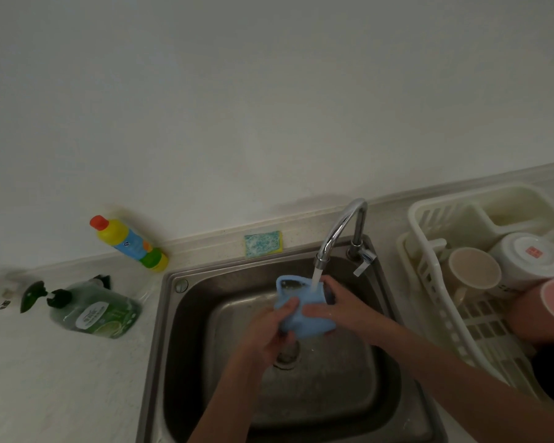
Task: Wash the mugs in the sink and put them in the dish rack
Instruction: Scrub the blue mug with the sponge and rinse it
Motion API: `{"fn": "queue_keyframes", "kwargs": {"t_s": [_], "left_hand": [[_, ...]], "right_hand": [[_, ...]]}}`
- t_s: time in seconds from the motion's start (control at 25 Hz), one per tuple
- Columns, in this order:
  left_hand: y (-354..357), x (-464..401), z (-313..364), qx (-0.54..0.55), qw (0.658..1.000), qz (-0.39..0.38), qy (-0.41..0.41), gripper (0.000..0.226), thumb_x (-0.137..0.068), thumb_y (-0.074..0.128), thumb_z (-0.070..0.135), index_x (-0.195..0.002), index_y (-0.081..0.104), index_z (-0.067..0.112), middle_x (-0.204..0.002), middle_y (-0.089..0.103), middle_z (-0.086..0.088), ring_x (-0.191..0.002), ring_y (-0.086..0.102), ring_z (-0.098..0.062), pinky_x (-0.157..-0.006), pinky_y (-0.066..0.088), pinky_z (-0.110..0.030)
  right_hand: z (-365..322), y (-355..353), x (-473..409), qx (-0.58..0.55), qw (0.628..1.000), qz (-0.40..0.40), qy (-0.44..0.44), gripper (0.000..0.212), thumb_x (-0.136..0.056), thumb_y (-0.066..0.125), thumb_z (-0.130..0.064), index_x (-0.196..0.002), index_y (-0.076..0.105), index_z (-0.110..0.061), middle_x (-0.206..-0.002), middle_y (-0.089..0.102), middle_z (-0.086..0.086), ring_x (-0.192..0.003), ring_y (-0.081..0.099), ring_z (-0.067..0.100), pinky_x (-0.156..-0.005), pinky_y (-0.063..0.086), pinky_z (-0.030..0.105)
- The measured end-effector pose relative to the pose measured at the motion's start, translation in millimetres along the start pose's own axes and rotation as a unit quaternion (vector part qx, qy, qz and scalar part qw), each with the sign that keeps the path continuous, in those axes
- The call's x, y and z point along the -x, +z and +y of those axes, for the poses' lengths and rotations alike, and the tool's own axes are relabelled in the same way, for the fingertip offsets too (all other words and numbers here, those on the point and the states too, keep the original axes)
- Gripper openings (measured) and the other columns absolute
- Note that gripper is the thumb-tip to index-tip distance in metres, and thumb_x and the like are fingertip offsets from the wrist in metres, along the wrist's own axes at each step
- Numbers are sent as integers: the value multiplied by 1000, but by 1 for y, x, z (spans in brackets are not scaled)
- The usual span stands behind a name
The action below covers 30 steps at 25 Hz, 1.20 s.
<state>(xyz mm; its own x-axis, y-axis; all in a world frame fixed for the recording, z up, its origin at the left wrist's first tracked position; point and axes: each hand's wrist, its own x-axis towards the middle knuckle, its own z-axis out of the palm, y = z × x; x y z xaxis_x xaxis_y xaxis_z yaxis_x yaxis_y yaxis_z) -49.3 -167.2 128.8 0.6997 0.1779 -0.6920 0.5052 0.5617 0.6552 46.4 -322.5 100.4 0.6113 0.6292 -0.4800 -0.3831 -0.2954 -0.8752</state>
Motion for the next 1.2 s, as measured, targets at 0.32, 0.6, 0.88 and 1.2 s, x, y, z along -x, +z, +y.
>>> {"fn": "queue_keyframes", "kwargs": {"t_s": [0.32,0.6,0.88,1.2], "left_hand": [[-9,-1,-19,205,979,-5,12,54,-86,65,24,-131,55,-3,-109,70,-20,-81,73,-26,-53,58,-26],[-39,-1,8,-276,947,49,155,40,-85,75,29,-120,55,26,-117,65,-2,-94,70,-16,-65,55,-24],[-4,-23,31,-324,933,-110,116,54,-73,84,33,-114,66,2,-102,70,-22,-88,68,-22,-79,58,-34],[28,-29,13,-346,915,-145,148,16,-90,70,21,-97,71,6,-79,70,1,-73,68,-10,-65,53,-20]], "right_hand": [[-1,27,-4,-11,993,96,-72,85,-65,91,-20,-133,40,-25,-123,51,-9,-104,56,5,-70,55,19],[-17,-1,-7,110,986,37,-122,98,-53,97,-31,-134,42,-35,-124,55,-17,-112,57,-1,-90,53,26],[-22,-47,11,64,990,-10,-124,91,-54,93,2,-129,47,-22,-126,60,-1,-113,62,12,-83,56,29],[6,-62,30,-55,996,33,-69,86,-66,88,-3,-136,48,-33,-129,63,-1,-118,61,21,-80,58,39]]}}
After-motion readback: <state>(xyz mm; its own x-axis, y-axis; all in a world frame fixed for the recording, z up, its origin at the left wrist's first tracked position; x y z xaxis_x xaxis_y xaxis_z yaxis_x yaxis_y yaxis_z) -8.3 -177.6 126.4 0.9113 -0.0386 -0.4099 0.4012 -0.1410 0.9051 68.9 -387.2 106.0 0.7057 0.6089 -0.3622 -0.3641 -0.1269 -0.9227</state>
